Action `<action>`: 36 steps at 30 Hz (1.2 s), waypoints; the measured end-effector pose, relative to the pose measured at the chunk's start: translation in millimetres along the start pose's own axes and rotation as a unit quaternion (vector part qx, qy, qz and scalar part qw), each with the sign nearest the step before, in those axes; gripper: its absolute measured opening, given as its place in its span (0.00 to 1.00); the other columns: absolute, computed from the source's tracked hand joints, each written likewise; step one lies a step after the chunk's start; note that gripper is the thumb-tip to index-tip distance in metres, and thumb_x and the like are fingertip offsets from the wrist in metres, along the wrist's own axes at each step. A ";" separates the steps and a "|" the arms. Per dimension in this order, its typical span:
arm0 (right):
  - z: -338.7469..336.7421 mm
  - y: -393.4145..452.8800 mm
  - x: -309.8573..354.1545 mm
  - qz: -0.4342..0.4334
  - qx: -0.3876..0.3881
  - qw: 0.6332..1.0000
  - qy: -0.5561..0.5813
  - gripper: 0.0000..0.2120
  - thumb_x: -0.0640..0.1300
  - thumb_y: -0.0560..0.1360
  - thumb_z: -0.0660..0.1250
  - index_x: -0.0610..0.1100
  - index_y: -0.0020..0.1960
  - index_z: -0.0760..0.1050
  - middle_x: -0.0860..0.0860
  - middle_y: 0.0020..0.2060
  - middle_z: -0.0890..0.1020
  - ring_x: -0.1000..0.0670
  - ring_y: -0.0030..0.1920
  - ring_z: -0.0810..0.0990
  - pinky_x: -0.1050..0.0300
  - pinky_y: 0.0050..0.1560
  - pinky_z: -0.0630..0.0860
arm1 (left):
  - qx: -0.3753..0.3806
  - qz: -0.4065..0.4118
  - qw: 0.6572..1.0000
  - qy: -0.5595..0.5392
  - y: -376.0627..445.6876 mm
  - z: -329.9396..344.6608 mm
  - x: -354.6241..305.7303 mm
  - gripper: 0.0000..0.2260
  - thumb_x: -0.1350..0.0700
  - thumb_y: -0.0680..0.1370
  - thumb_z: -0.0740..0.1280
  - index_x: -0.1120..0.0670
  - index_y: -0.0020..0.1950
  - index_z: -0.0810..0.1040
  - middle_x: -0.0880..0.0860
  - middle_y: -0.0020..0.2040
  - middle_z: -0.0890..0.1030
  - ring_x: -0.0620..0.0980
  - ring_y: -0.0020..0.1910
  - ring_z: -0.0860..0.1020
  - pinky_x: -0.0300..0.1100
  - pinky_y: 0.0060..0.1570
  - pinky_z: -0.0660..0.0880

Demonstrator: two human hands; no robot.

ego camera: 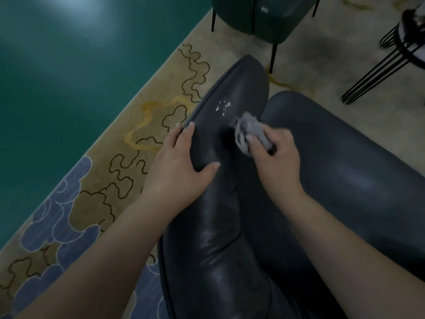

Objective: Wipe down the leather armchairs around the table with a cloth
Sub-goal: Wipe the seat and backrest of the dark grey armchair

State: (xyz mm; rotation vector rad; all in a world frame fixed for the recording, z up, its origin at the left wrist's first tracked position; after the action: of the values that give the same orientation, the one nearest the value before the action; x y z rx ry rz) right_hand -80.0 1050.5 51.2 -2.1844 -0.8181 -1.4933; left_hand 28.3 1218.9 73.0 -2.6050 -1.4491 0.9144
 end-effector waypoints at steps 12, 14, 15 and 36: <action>33.7 67.3 -3.1 -0.048 0.031 0.998 -0.020 0.18 0.44 0.75 0.69 0.57 0.64 0.75 0.56 0.44 0.65 0.65 0.45 0.70 0.76 0.53 0.65 | -0.045 -0.009 0.998 0.037 37.5 -2.0 -11.9 0.38 0.35 0.69 0.68 0.36 0.74 0.53 0.44 0.72 0.63 0.47 0.63 0.71 0.42 0.46 0.68; 22.5 72.9 -3.1 -0.028 -0.015 0.999 -0.003 0.16 0.45 0.75 0.69 0.54 0.62 0.77 0.55 0.45 0.65 0.65 0.46 0.70 0.77 0.53 0.64 | -0.039 -0.016 0.998 0.051 40.6 -0.7 -14.3 0.38 0.34 0.69 0.67 0.34 0.74 0.51 0.45 0.72 0.64 0.49 0.63 0.72 0.42 0.46 0.68; 24.0 72.3 4.0 -0.042 -0.015 0.999 -0.006 0.14 0.46 0.75 0.70 0.53 0.60 0.78 0.54 0.46 0.66 0.63 0.46 0.71 0.76 0.53 0.65 | -0.038 -0.019 0.997 0.058 41.9 0.5 -14.5 0.38 0.34 0.69 0.67 0.35 0.73 0.51 0.46 0.72 0.64 0.50 0.62 0.73 0.42 0.46 0.67; 55.5 60.3 28.1 -0.178 0.047 0.982 -0.044 0.16 0.47 0.72 0.71 0.51 0.60 0.79 0.48 0.47 0.69 0.49 0.50 0.73 0.56 0.54 0.73 | -0.081 -0.021 0.993 0.077 41.8 4.1 -12.0 0.38 0.33 0.66 0.65 0.39 0.73 0.54 0.45 0.68 0.68 0.51 0.60 0.74 0.43 0.45 0.69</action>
State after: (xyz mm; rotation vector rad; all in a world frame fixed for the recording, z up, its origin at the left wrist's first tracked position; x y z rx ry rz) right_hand 6.1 1044.6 58.1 -2.1269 -1.3398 -1.4857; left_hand 53.7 1184.7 63.2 -2.6744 -1.5923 0.5984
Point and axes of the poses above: each hand's wrist, its own y-axis towards the middle knuckle, its own z-axis out of the palm, x = y × z, the point moved 8 cm from there along y, towards the middle knuckle
